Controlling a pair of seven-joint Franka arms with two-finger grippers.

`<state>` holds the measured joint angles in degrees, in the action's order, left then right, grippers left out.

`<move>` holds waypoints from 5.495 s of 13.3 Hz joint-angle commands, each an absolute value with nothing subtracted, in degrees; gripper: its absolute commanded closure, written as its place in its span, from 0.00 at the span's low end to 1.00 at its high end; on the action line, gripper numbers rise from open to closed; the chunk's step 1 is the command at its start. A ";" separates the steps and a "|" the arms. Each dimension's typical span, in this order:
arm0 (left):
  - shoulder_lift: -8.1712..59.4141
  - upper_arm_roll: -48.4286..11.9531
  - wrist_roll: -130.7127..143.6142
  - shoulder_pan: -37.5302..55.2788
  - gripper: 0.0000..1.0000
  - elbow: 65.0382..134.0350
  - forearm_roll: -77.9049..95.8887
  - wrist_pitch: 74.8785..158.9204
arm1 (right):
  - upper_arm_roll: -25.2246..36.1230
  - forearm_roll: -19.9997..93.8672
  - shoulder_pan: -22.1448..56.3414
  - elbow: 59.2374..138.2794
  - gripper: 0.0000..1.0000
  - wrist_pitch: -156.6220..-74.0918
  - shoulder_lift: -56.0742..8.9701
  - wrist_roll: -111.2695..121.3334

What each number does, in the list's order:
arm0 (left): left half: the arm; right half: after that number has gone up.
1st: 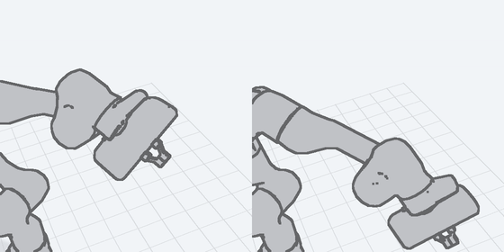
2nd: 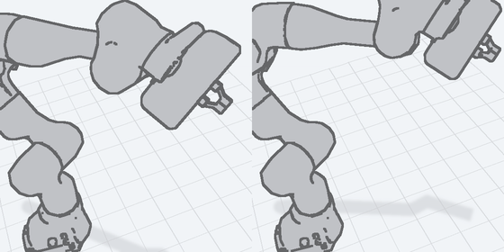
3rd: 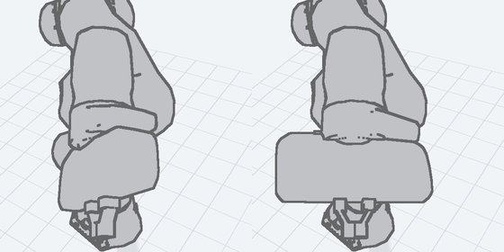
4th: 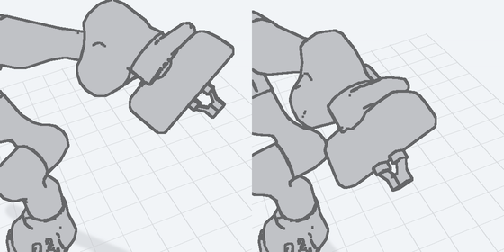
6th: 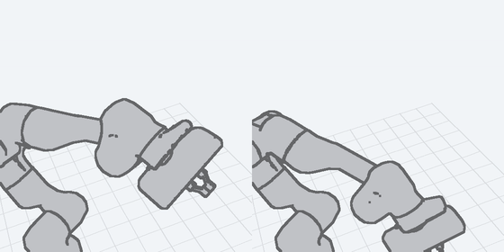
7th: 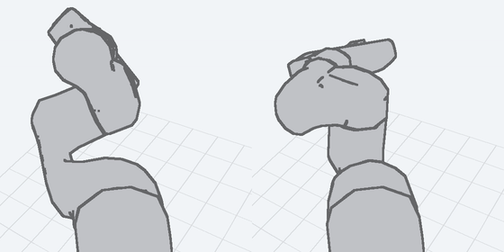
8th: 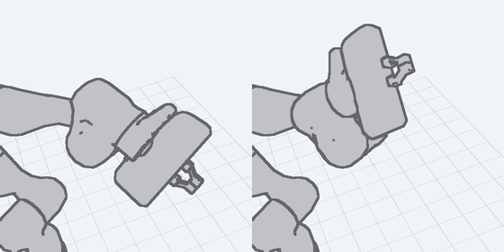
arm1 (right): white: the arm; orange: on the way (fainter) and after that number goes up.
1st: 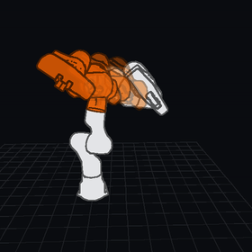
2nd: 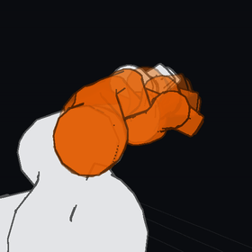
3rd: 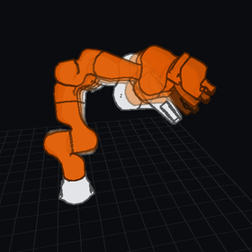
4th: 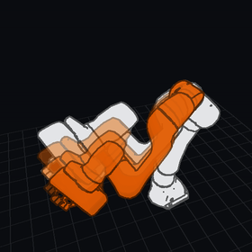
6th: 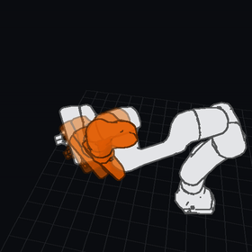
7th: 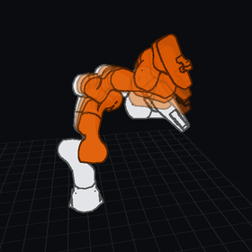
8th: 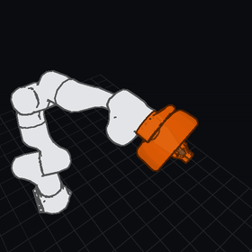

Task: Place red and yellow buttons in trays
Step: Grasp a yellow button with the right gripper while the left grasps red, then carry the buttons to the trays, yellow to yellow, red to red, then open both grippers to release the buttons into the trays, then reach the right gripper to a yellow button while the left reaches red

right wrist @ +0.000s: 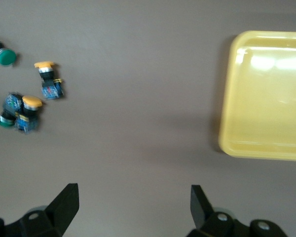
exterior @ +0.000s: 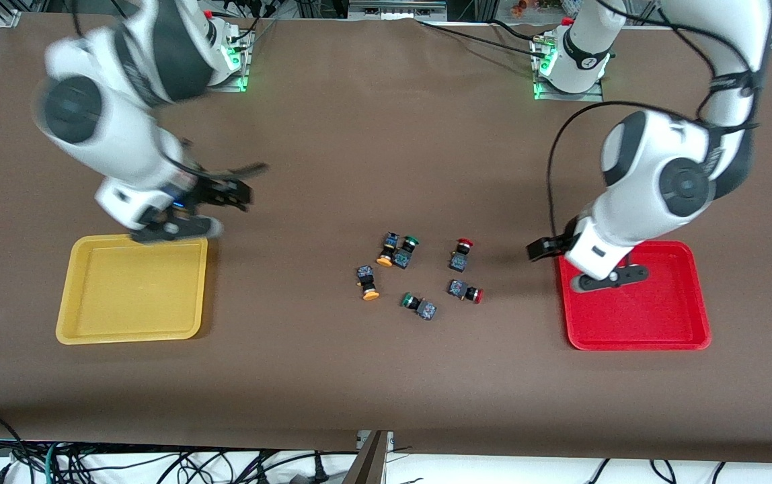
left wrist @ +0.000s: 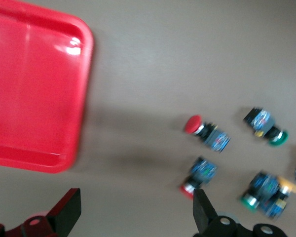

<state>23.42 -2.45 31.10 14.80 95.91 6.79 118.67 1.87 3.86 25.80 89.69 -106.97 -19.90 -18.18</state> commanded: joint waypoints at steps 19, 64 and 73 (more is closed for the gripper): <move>43.07 -0.70 76.82 26.54 0.10 94.75 -0.53 149.06 | 2.28 6.68 38.14 76.46 0.54 -144.67 -54.40 -34.37; 30.59 -6.66 -11.20 0.79 0.00 96.33 3.78 121.38 | 13.80 20.39 51.85 80.95 0.01 -132.26 -45.78 -53.51; 34.97 -13.18 25.89 13.25 0.00 95.27 2.55 130.85 | 13.80 20.48 54.32 81.12 0.13 -136.32 -48.95 -56.51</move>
<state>32.35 -14.07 20.18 10.29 95.72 2.99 127.67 13.14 19.28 53.57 82.39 -135.58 -47.67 -55.23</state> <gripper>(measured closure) 0.000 0.093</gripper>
